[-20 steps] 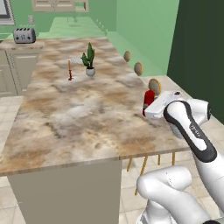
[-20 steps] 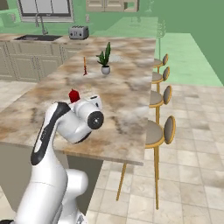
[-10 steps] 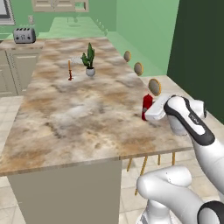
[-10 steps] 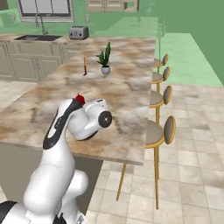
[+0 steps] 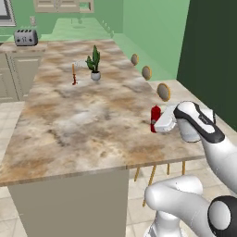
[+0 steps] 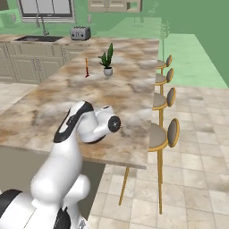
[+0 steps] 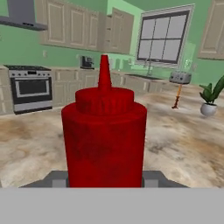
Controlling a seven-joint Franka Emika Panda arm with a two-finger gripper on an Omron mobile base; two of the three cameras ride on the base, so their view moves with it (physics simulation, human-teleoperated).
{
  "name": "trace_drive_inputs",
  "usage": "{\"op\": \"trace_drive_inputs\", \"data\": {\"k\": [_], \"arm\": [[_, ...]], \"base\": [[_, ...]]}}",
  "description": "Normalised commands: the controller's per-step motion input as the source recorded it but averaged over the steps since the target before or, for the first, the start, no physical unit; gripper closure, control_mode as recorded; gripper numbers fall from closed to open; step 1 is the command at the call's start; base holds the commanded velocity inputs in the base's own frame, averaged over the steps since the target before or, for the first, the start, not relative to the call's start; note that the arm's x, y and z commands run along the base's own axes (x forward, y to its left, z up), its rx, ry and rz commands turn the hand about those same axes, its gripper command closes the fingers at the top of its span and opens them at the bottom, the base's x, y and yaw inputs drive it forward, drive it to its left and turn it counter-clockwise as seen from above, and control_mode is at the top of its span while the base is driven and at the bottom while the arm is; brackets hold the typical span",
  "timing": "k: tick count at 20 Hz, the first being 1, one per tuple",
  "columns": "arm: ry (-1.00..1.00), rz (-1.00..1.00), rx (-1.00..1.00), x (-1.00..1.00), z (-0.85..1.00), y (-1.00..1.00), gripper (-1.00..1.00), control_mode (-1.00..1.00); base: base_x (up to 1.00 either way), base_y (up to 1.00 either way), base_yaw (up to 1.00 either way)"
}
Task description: Move the ketchup and shaker from the cabinet to the dining counter.
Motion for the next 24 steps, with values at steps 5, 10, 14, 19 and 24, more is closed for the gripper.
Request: {"op": "trace_drive_inputs", "data": {"k": [5, 10, 14, 19, 24], "arm": [[0.0, 0.04, 0.0, 0.15, -0.34, -0.13, 1.0, -1.0], [0.0, 0.04, 0.0, 0.16, -0.37, -0.11, 1.0, -1.0], [0.03, 0.04, 0.0, 0.11, -0.27, -0.04, 1.0, -1.0], [0.02, 0.05, 0.0, 0.06, -0.29, -0.12, 1.0, -1.0], [0.03, 0.04, 0.0, 0.1, -0.32, -0.03, 1.0, -1.0]], "base": [[0.0, 0.0, 0.0], [0.0, 0.0, 0.0], [0.0, 0.0, 0.0], [0.0, 0.0, 0.0], [0.0, 0.0, 0.0]]}}
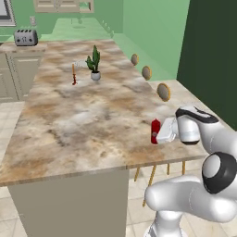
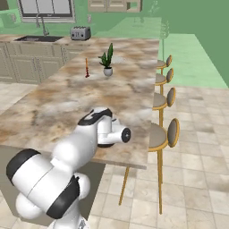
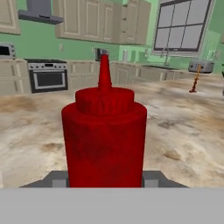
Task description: Move the ketchup and shaker from the cabinet to the dining counter.
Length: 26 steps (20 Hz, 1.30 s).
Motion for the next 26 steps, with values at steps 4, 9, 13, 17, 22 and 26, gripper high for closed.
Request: {"op": "trace_drive_inputs", "data": {"k": [4, 9, 13, 17, 22, 26], "arm": [[0.01, 0.03, 0.0, 0.06, -0.31, -0.04, 1.0, -1.0], [0.02, 0.01, 0.0, 0.1, -0.29, 0.0, 1.0, -1.0], [0.0, 0.01, 0.0, 0.14, -0.25, 0.0, 1.0, -1.0], [0.0, 0.0, 0.03, 0.34, -0.05, -0.02, 1.0, -1.0], [0.0, 0.02, 0.08, 0.53, 0.0, -0.11, 1.0, -1.0], [0.0, 0.06, 0.08, 0.64, -0.03, -0.18, 1.0, -1.0]], "base": [[0.0, 0.0, 0.0], [0.0, 0.0, 0.0], [0.0, 0.0, 0.0], [0.0, 0.0, 0.0], [0.0, 0.0, 0.0], [0.0, 0.0, 0.0]]}}
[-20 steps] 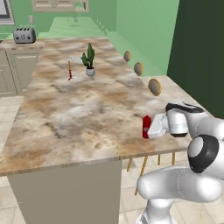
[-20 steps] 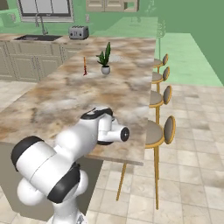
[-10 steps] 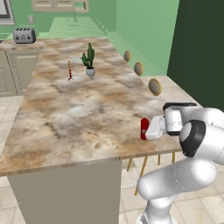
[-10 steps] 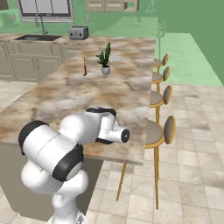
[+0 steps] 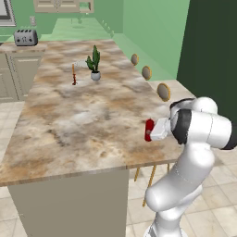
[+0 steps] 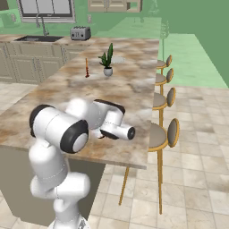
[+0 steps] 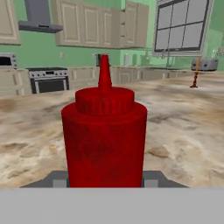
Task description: Move the ketchup and shaker from the cabinet to the dining counter.
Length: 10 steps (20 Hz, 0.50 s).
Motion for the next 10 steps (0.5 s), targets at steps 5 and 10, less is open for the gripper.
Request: {"op": "trace_drive_inputs", "data": {"k": [5, 10], "arm": [[0.0, 0.09, 0.08, 0.56, -0.2, -0.17, 1.0, -1.0], [0.0, 0.11, 0.08, 0.41, -0.26, -0.14, 1.0, -1.0]], "base": [[0.0, 0.0, 0.0], [0.0, 0.0, 0.0]]}}
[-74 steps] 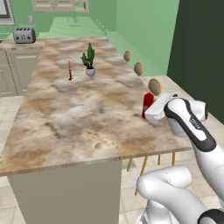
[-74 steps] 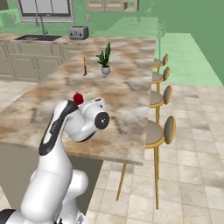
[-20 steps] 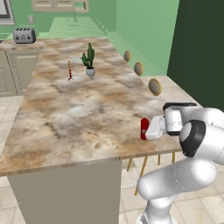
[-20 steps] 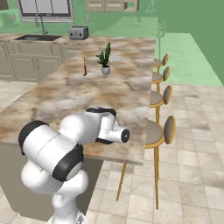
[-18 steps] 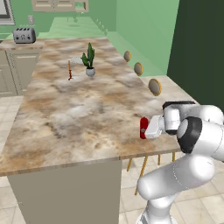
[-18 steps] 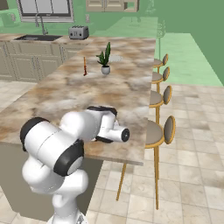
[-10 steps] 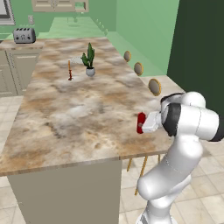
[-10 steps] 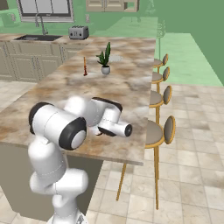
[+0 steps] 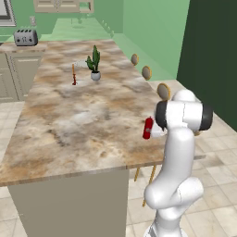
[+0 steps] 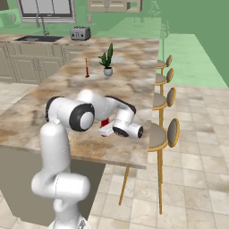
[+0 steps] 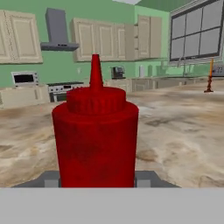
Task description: Move the ketchup and shaker from the cabinet to the dining counter.
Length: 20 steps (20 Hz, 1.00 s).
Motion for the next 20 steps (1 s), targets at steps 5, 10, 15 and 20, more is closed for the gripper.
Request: {"op": "trace_drive_inputs", "data": {"k": [5, 10, 15, 20], "arm": [[-0.01, 0.11, 0.06, 0.09, -0.26, -0.01, -1.0, -1.0], [0.0, 0.07, 0.0, 0.0, -0.05, 0.15, -1.0, -1.0], [0.0, 0.05, 0.0, -0.04, 0.03, 0.06, -1.0, -1.0], [0.0, 0.03, 0.0, -0.19, 0.15, 0.01, -1.0, -1.0]], "base": [[0.0, 0.0, 0.0], [0.0, 0.0, 0.0], [0.0, 0.0, 0.0], [0.0, 0.0, 0.0]]}}
